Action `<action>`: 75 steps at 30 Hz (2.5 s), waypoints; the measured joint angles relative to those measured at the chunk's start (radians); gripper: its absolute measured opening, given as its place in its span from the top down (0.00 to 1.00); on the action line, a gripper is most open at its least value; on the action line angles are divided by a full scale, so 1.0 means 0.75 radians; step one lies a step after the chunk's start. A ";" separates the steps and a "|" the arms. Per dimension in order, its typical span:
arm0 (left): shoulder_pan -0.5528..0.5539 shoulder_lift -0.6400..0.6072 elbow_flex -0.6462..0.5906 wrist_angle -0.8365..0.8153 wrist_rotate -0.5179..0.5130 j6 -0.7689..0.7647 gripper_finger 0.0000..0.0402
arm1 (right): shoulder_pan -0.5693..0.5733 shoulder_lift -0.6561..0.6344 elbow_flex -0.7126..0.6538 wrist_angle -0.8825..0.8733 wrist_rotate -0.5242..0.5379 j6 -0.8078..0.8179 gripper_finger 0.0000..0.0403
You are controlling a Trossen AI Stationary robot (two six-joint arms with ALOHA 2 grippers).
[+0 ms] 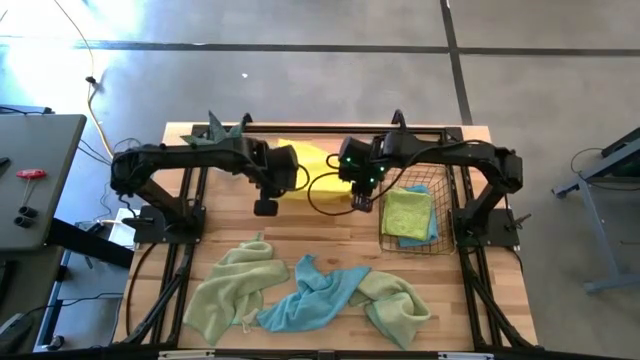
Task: Fold microfiber towels
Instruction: Fold the yellow microfiber cloth
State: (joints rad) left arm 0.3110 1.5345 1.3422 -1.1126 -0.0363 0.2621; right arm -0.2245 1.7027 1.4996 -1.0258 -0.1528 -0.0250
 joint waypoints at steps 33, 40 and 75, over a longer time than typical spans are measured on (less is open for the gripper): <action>0.021 0.006 0.831 -0.069 -0.739 0.528 1.00 | -0.094 0.036 0.884 -0.221 0.560 -0.392 1.00; 0.118 0.040 0.828 -0.074 -0.703 0.515 1.00 | -0.147 0.085 0.884 -0.239 0.588 -0.499 1.00; -0.118 0.345 0.824 -0.566 -0.157 -0.206 1.00 | 0.030 0.115 0.302 -0.341 0.085 -0.146 1.00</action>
State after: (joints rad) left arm 0.2224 1.7935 1.9602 -1.5372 -0.1544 0.1078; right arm -0.2021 1.7893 1.7264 -1.2818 -0.0887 -0.1345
